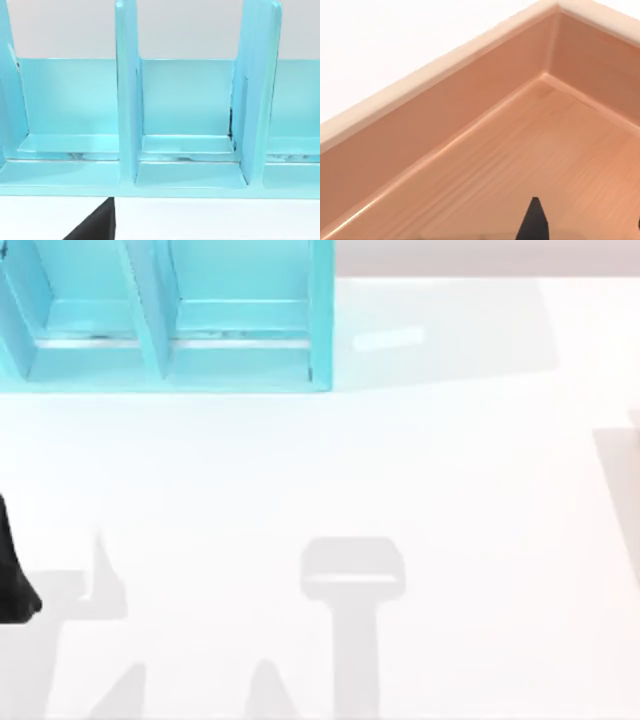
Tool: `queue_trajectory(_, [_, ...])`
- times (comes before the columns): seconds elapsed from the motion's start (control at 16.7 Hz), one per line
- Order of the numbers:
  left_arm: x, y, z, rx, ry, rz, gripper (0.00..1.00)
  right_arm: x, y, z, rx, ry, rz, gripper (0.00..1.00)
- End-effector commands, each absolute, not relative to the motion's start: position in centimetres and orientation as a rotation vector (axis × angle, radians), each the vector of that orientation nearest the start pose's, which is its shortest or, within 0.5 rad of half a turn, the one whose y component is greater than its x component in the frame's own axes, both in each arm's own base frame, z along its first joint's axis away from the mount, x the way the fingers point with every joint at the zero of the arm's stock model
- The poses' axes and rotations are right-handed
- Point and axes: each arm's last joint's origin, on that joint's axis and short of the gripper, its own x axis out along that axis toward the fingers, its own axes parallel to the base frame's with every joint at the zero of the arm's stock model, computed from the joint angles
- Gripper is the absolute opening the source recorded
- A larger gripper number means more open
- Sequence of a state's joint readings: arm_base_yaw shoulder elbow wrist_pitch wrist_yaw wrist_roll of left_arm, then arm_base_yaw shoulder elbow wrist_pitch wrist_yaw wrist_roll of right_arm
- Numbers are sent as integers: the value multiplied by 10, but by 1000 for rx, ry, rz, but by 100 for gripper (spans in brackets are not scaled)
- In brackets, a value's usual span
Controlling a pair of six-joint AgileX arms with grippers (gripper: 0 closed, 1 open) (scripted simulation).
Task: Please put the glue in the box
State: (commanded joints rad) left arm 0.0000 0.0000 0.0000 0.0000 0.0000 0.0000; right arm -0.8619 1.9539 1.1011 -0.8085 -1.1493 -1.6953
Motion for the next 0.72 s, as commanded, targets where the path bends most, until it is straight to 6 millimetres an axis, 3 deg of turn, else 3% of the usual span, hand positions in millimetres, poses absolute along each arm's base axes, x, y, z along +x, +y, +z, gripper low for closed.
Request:
queue_trajectory(0.36, [106, -1, 160, 0, 0, 0, 100, 233, -226, 119, -182, 389, 748, 98])
queue_trajectory(0.72, [106, -1, 160, 0, 0, 0, 100, 233, -226, 119, -182, 389, 748, 100])
